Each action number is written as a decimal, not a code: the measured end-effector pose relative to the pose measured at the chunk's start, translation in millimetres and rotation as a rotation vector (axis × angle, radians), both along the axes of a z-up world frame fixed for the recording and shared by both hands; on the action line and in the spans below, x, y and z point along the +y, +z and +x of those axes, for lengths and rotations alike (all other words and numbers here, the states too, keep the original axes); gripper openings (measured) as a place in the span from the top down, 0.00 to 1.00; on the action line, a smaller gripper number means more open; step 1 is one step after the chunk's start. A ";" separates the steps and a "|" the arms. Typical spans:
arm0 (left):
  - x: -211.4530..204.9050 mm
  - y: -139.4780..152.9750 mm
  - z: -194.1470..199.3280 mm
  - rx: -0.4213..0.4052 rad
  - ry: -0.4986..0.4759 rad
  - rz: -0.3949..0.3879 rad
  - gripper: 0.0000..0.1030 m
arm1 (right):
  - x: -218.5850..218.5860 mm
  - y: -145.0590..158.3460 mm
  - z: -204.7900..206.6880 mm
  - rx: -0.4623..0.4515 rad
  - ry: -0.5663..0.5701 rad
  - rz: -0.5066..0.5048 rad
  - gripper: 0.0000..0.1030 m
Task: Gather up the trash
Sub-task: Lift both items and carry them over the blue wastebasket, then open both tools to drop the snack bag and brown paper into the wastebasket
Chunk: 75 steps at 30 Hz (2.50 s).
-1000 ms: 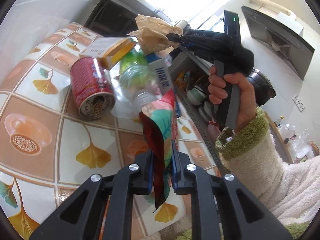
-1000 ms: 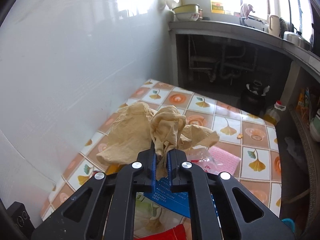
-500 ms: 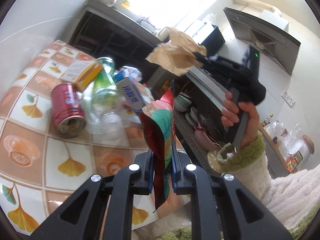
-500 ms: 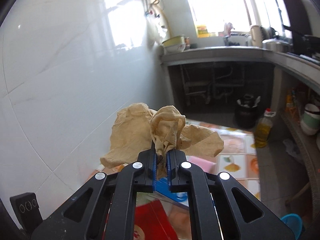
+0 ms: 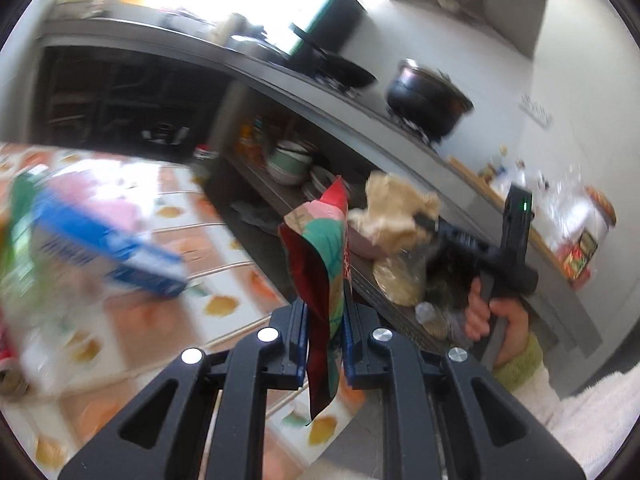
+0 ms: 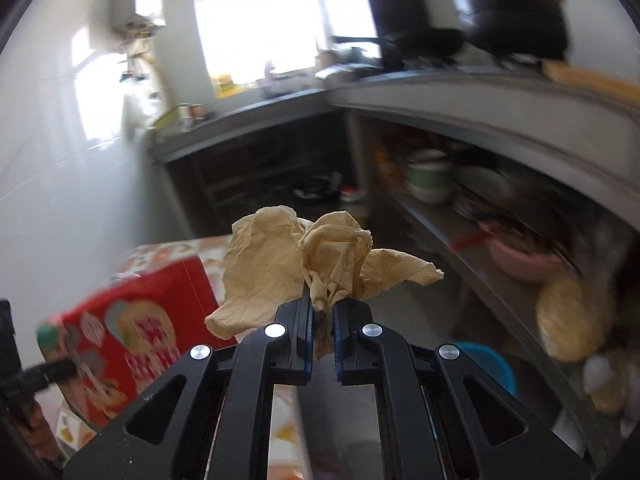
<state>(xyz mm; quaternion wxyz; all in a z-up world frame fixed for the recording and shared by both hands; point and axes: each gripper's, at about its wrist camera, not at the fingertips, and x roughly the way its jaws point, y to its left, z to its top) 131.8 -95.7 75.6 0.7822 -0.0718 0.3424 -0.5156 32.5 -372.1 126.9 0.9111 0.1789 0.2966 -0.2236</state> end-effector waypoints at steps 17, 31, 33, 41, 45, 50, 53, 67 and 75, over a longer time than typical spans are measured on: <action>-360.8 -117.2 7.4 0.026 -0.327 0.588 0.88 | -121.5 -224.9 -90.9 0.368 -0.395 0.221 0.94; -487.4 -287.8 53.4 0.186 -0.205 0.899 0.52 | -169.0 -343.6 -30.4 0.563 -0.327 0.380 0.86; -482.6 -283.1 63.7 0.220 -0.164 0.874 0.49 | -173.0 -357.9 -16.6 0.603 -0.306 0.393 0.86; -437.1 -182.6 76.3 0.185 -0.185 0.716 0.35 | -171.3 -423.9 25.5 0.845 -0.155 0.410 0.55; -390.7 -120.5 72.5 0.125 -0.194 0.610 0.26 | -175.7 -408.6 16.5 0.808 -0.181 0.385 0.40; -317.4 -64.8 63.5 0.086 -0.150 0.489 0.22 | -181.1 -354.9 -11.5 0.660 -0.245 0.349 0.33; -268.5 -44.9 50.4 0.070 -0.123 0.419 0.20 | -179.8 -324.6 -28.2 0.593 -0.272 0.333 0.33; -58.0 -45.1 -12.7 -0.011 0.103 0.200 0.16 | -74.0 -131.3 -20.3 0.272 0.027 0.102 0.20; 41.1 -48.9 -33.0 -0.069 0.255 0.163 0.15 | 47.3 -35.0 41.6 0.079 0.449 -0.047 0.10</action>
